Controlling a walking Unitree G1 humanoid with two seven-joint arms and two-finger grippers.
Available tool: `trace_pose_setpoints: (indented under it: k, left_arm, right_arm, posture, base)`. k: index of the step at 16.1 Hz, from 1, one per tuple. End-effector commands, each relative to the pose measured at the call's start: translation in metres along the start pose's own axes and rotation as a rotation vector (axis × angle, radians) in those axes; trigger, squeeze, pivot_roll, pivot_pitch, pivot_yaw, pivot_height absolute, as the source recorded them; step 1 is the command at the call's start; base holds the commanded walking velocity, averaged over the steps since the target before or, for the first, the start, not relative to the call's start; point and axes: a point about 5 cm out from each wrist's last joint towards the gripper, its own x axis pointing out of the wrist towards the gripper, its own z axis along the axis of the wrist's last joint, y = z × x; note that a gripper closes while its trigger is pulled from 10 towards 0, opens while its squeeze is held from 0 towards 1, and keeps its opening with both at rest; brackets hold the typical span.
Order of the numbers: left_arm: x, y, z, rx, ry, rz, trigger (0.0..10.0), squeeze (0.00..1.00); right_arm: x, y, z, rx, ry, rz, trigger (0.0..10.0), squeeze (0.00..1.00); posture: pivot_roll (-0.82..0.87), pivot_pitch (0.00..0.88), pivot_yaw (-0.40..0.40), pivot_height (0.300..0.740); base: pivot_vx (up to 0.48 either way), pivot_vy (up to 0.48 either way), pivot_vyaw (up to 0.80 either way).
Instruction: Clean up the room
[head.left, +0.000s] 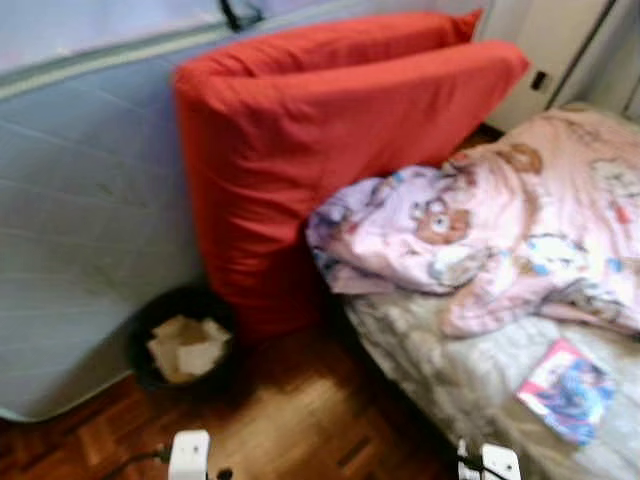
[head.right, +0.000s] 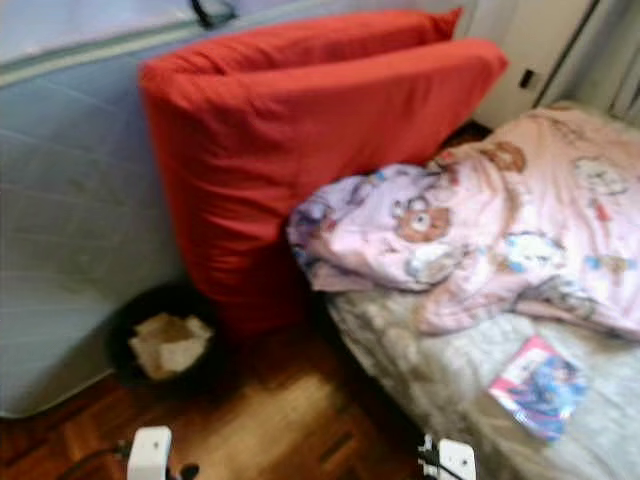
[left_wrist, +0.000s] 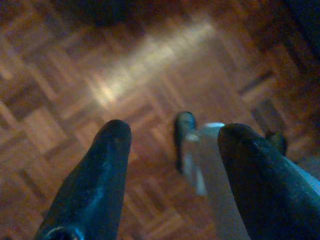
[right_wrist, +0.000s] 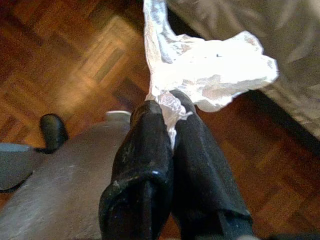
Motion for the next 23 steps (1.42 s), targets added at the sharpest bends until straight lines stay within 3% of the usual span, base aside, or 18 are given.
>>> trace_pose_setpoints:
  k: [1, 23]
  left_arm:
    - [-0.0013, -0.0038, -0.0073, 0.006, 0.025, -0.009, 10.0, 0.0]
    - [-0.0015, -0.0045, -0.0079, 0.015, 0.026, -0.014, 10.0, 0.0]
  right_arm:
    - [-0.0025, -0.0067, -0.007, 0.0, 0.022, -0.019, 10.0, 0.0]
    - [-0.0028, -0.0061, -0.0082, -0.002, 0.022, -0.008, 10.0, 0.0]
  posture:
    - [0.01, 0.139, -0.006, 0.74]
    - [0.02, 0.115, 0.003, 0.74]
  base:
    - [0.0, 0.382, 0.0]
    - [0.0, 0.375, 0.0]
